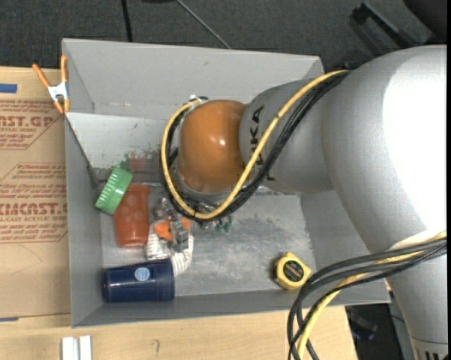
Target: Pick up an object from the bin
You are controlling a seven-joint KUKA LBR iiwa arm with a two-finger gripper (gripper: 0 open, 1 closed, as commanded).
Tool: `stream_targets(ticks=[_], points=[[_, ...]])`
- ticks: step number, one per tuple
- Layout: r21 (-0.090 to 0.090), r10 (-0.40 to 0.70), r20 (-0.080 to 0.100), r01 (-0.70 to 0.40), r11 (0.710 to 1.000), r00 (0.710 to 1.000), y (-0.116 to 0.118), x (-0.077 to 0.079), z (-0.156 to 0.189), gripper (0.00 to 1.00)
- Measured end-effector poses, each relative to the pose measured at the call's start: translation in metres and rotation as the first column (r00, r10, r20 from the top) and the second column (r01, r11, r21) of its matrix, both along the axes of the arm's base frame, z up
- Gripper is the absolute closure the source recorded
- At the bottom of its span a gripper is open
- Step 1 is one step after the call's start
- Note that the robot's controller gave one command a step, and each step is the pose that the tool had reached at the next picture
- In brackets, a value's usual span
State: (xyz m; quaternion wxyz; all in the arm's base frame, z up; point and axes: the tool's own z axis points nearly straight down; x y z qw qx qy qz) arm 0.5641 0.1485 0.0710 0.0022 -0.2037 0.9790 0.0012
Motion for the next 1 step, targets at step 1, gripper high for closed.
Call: stream_targets(ticks=[1], points=[[0.000,0.000,0.000,0.000,1.000,1.000,0.0001,0.0000,0.0000,1.00]])
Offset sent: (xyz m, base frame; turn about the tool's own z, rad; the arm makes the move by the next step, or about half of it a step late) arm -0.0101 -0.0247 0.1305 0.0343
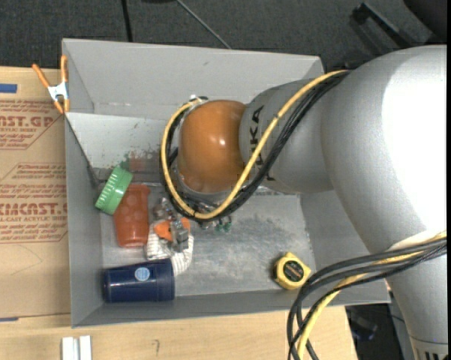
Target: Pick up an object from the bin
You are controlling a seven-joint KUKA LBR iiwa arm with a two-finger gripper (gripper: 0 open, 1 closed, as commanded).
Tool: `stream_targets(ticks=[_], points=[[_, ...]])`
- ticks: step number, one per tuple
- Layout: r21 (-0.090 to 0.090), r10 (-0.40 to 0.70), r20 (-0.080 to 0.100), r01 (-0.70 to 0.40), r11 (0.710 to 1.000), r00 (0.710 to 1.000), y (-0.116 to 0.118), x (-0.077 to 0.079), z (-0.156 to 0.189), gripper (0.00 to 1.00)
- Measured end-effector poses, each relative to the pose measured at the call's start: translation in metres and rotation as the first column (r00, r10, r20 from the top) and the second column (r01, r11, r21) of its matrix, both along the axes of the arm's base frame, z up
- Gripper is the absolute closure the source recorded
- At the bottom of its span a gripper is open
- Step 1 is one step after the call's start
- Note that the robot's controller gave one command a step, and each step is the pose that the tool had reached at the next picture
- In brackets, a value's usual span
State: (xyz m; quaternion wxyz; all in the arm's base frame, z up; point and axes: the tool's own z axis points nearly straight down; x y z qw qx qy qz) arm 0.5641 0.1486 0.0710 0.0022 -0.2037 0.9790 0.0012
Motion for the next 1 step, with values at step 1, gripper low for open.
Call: stream_targets(ticks=[1], points=[[-0.002,-0.035,-0.001,0.035,0.999,0.999,-0.0240,-0.0096,0.1303,1.00]])
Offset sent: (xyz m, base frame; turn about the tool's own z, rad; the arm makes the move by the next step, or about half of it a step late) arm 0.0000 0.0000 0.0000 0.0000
